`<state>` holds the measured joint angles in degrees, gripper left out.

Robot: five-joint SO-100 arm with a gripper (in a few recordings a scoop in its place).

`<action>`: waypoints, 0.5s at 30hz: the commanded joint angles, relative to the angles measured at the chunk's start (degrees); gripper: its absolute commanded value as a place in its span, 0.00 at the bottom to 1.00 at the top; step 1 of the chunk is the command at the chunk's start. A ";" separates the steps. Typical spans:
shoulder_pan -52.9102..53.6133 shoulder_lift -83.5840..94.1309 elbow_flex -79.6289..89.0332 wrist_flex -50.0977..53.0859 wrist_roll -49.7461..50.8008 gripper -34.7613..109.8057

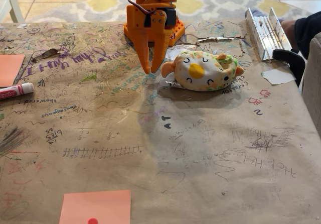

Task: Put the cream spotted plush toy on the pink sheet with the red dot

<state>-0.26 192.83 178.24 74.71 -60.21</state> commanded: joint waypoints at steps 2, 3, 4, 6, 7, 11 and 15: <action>7.56 0.53 -0.44 -0.18 0.44 0.24; 7.56 0.53 -0.44 -0.26 0.62 0.24; 7.56 0.53 -0.44 -0.26 0.62 0.24; 7.56 0.53 -0.53 -0.26 0.35 0.24; 7.56 0.53 -0.53 -0.26 0.44 0.24; 7.29 0.53 -0.53 0.18 -0.79 0.24; 6.86 0.53 -0.53 0.53 -1.76 0.24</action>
<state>6.42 192.83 178.24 74.88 -60.73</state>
